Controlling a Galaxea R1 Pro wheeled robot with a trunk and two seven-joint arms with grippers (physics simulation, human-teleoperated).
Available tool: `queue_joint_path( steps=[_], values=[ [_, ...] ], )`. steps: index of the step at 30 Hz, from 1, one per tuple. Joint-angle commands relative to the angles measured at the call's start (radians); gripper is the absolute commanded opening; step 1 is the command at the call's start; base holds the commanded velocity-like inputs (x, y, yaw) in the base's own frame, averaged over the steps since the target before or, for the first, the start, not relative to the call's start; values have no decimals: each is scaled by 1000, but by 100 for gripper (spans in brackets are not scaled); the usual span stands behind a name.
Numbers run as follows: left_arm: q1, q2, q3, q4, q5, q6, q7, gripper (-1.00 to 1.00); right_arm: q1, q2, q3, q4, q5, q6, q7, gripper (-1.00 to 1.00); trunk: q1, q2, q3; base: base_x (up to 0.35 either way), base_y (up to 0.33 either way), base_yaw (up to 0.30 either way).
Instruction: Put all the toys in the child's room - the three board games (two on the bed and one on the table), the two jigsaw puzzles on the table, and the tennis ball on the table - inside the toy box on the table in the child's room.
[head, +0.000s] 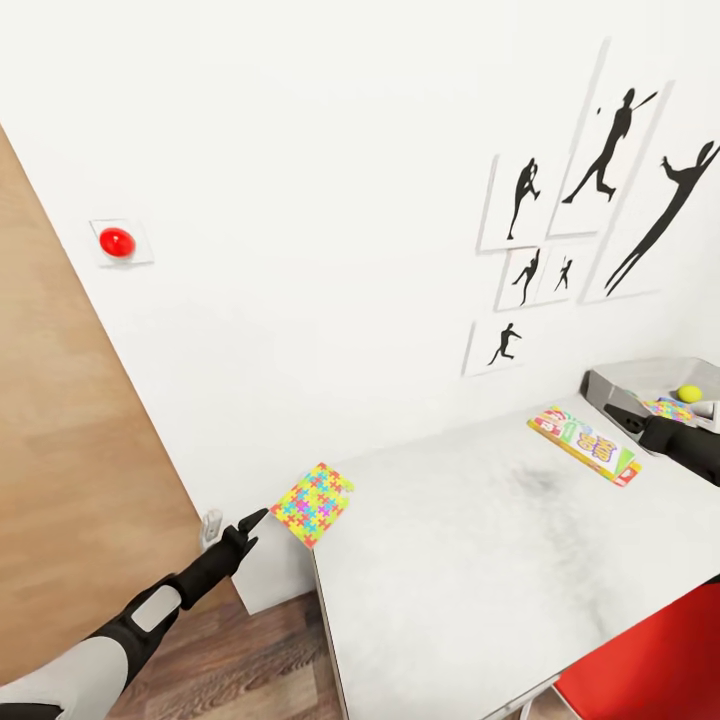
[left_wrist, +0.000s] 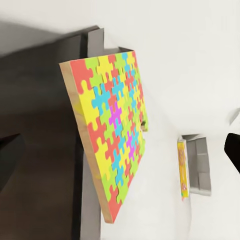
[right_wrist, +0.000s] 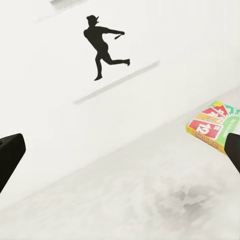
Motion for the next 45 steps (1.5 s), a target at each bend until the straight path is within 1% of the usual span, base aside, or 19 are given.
queue_joint_path(
  steps=[1,9,14,16,17,22,26,27,32,41,43,45],
  values=[
    [-1,1,-8,0,11,5,-2,100,-1,0,-2,0,3,6,5,100,4,-9,-5,0,0,0],
    [-1,0,-8,0,10,5,-2,100,-1,0,-2,0,3,6,5,100,35,-65,-30,0,0,-14],
    [-1,4,-4,4,10,4,-1,100,0,0,-2,0,3,6,5,100,54,-100,-46,0,0,-166],
    [3,8,12,8,16,4,1,100,0,0,-2,0,3,6,5,100,62,-114,-52,0,0,-231],
    [17,12,53,11,31,3,27,100,0,0,-2,0,3,6,5,100,66,-121,-55,0,0,-147],
    [26,14,83,12,41,3,60,100,0,0,-2,0,3,6,5,100,85,-156,-71,0,0,-73],
    [29,18,93,13,44,3,67,100,0,0,-2,0,3,6,5,100,100,-184,-83,0,0,-13],
    [30,24,97,13,45,3,70,100,0,0,-2,0,3,6,5,100,104,-191,-86,0,0,-17],
    [32,30,98,13,45,3,71,100,0,0,-2,0,3,6,5,100,123,-226,-102,0,0,-132],
    [32,32,98,13,46,3,71,100,0,-1,-2,0,3,6,5,100,158,-289,-130,0,0,-176],
    [32,32,99,13,47,2,72,100,0,-1,-2,0,3,6,5,100,158,-289,-130,0,0,-37],
    [31,31,99,12,48,2,93,100,0,-1,-2,0,3,6,5,100,158,-289,-130,0,0,-15]
  ],
)
